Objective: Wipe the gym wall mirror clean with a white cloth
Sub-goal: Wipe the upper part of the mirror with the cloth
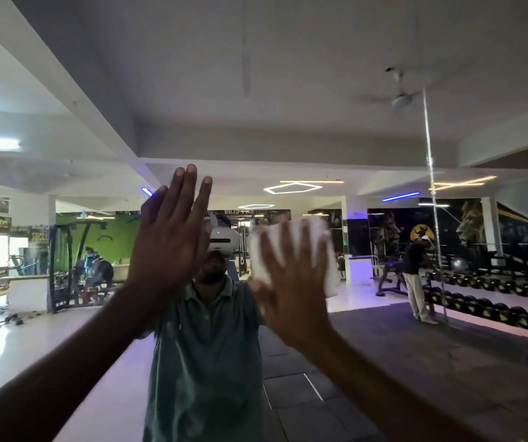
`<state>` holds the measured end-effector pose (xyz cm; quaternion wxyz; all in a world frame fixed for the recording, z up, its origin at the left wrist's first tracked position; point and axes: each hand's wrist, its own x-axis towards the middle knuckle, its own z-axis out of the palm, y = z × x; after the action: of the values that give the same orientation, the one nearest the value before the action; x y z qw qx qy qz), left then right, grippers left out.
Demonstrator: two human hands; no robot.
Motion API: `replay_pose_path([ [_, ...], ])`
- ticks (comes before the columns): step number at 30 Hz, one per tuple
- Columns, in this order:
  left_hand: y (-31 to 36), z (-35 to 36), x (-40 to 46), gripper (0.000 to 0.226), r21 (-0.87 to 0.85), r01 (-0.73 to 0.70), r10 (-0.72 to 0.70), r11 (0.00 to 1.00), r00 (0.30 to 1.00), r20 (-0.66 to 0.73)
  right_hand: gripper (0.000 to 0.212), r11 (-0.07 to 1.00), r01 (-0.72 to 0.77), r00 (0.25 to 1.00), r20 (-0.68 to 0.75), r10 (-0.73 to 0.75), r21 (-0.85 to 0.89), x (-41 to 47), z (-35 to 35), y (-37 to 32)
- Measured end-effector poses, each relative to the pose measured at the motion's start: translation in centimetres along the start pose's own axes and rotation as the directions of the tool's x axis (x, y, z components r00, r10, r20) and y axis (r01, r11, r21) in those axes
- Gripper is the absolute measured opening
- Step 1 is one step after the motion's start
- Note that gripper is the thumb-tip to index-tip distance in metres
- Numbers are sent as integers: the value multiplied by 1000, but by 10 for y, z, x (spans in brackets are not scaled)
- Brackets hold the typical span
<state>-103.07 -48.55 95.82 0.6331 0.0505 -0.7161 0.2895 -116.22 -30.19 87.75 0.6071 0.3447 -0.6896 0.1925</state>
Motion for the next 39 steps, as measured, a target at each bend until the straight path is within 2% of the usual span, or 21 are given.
replay_pose_path([
  [2, 2, -2, 1, 65, -2, 29, -29, 1000, 999, 14, 71, 980, 197, 979, 48, -197, 15, -5, -3, 13],
  [4, 20, -6, 3, 67, -28, 54, -54, 998, 999, 7, 65, 981, 196, 980, 39, -196, 6, 7, -8, 47],
  [7, 66, -3, -1, 72, -112, -2, 1, 994, 1000, -8, 64, 998, -48, 998, -47, 46, -31, 22, -10, 109],
  [9, 89, 5, -11, 74, -127, 9, -9, 992, 1000, 4, 66, 966, -253, 965, -88, 248, -50, 17, -7, 154],
  [12, 99, 18, -23, 73, -66, 33, -33, 997, 999, 11, 73, 805, -589, 794, -137, 593, 68, -1, -1, 183],
  [14, 99, 21, -22, 74, -45, 38, -38, 998, 999, 3, 70, 704, -709, 687, -178, 705, 51, -12, 6, 145],
  [15, 99, 22, -22, 74, -39, 39, -39, 999, 999, -2, 71, 738, -674, 724, -183, 666, 21, -21, 10, 115],
  [16, 100, 22, -22, 74, -39, 41, -41, 998, 999, -3, 74, 825, -565, 817, -129, 561, 7, -34, 12, 85],
  [18, 96, 19, -20, 73, -53, 43, -44, 998, 999, -3, 75, 980, -193, 981, 7, 193, 38, -63, 10, 40],
  [20, 97, 16, -20, 71, -85, 51, -50, 995, 999, 19, 71, 995, 53, 996, 71, -58, 84, -84, 6, 48],
  [21, 99, 14, -21, 71, -107, 65, -62, 992, 998, 30, 68, 992, 97, 993, 63, -102, 82, -86, 4, 66],
  [23, 111, 13, -33, 72, -139, 101, -95, 985, 994, 52, 65, 1000, 11, 1000, 19, -11, -4, -83, 6, 113],
  [25, 126, 14, -54, 74, -131, 97, -87, 987, 993, 84, 65, 961, -274, 961, -58, 272, -46, -75, 12, 161],
  [27, 133, 16, -71, 75, -112, 80, -68, 990, 992, 104, 66, 840, -542, 833, -119, 540, 18, -69, 14, 182],
  [29, 134, 19, -75, 74, -91, 83, -74, 992, 992, 98, 68, 740, -672, 729, -147, 668, 33, -64, 20, 158],
  [30, 134, 20, -75, 74, -83, 89, -81, 993, 992, 99, 70, 741, -672, 732, -142, 666, 9, -65, 20, 133],
  [31, 134, 21, -73, 73, -81, 86, -78, 993, 992, 101, 72, 787, -617, 783, -112, 612, -8, -69, 20, 104],
  [33, 135, 19, -72, 71, -95, 68, -58, 993, 993, 101, 72, 932, -362, 932, 8, 362, 1, -90, 17, 53],
  [36, 122, 7, -75, 67, -182, 54, -37, 982, 995, 95, 69, 996, -64, 996, 69, 60, 59, -105, 12, 46],
  [37, 112, 2, -78, 67, -197, 72, -55, 978, 994, 90, 69, 996, -71, 996, 50, 68, 52, -100, 12, 53],
  [39, 86, -10, -89, 68, -160, 136, -123, 978, 988, 90, 68, 965, -262, 965, -21, 262, 31, -79, 14, 57],
])
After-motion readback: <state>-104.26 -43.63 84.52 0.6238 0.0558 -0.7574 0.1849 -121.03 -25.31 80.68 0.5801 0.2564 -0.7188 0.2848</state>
